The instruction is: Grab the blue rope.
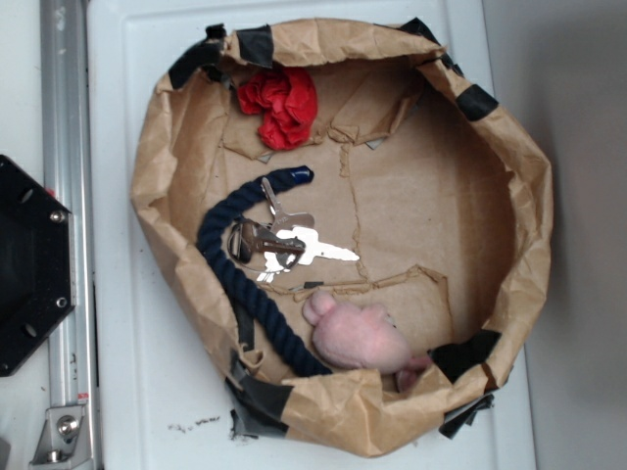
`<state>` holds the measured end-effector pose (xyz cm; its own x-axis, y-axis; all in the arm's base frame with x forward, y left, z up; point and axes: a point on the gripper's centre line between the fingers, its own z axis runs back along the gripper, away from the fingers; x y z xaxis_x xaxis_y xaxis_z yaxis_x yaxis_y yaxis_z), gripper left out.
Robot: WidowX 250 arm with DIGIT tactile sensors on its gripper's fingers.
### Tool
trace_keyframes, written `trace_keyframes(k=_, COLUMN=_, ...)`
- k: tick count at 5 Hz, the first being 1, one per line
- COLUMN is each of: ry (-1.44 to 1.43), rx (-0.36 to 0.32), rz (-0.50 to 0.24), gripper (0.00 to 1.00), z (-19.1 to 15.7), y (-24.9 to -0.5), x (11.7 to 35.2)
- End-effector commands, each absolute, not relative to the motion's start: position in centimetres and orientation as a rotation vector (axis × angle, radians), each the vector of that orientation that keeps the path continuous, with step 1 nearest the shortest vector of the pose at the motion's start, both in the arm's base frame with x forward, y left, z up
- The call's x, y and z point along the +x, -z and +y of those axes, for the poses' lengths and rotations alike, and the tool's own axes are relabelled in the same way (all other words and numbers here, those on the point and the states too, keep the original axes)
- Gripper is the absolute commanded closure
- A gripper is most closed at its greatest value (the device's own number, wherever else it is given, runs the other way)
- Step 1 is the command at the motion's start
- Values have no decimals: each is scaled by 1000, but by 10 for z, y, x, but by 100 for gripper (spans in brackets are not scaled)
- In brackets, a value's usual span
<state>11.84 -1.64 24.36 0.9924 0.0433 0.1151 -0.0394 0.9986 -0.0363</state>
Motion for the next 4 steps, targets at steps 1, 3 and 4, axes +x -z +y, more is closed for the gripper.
trace_keyframes(k=1, ry=-41, rx=-34, rz=-116, gripper=0, z=-16, y=-244, x=118)
trace_keyframes(k=3, ry=-41, rx=-55, rz=-167, gripper=0, z=3, y=-183, x=213)
trace_keyframes(k=4, ry=-34, rx=-88, rz=-101, gripper=0, z=-3, y=-149, x=243)
